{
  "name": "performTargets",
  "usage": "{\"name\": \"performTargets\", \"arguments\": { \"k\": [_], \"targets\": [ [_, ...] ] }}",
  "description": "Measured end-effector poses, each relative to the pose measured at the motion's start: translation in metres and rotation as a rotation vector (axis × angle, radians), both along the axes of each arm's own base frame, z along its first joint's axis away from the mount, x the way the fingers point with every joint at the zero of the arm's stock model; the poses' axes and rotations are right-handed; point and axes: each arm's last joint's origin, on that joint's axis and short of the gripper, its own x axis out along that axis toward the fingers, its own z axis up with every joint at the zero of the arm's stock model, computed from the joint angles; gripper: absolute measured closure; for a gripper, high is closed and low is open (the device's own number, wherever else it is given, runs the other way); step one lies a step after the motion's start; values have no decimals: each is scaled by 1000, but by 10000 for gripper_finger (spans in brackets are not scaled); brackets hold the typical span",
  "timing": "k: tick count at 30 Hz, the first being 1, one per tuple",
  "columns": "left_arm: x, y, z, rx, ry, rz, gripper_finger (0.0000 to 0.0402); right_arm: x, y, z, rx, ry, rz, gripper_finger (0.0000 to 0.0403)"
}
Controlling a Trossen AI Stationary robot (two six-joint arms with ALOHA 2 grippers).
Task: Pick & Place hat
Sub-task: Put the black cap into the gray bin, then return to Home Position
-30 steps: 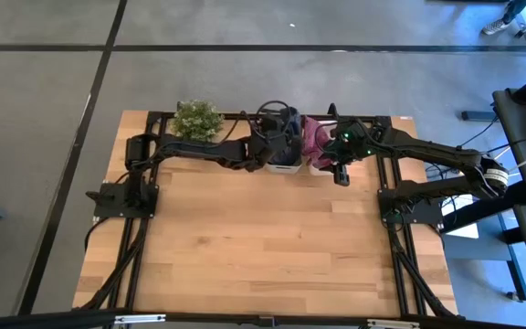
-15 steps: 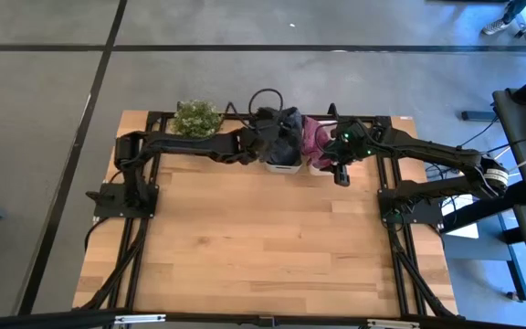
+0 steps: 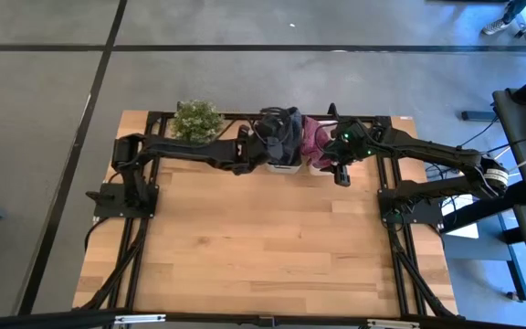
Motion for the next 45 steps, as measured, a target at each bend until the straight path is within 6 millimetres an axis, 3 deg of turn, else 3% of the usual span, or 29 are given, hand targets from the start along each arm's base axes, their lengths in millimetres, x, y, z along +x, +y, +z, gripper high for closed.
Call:
{"name": "performTargets", "arguments": {
  "k": [7, 21, 29, 36, 41, 45],
  "targets": [
    [-1, 10, -46, -90, 54, 13, 260, 1, 0, 1, -3, -10, -2, 227],
    [6, 22, -68, -170, 27, -91, 260, 6, -3, 6, -40, -83, -3, 227],
    [6, 34, -49, -111, -21, -105, 260, 6, -3, 6, -39, -82, -3, 227],
    [3, 32, -35, -61, 24, -175, 261, 7, -3, 7, -43, -95, -6, 227],
    [-14, 25, -3, 20, 72, -234, 261, 6, -1, 15, 20, -171, -29, 227],
    [-41, 4, 11, 69, 117, -291, 261, 0, 17, 17, 165, -299, 159, 227]
  ]
}}
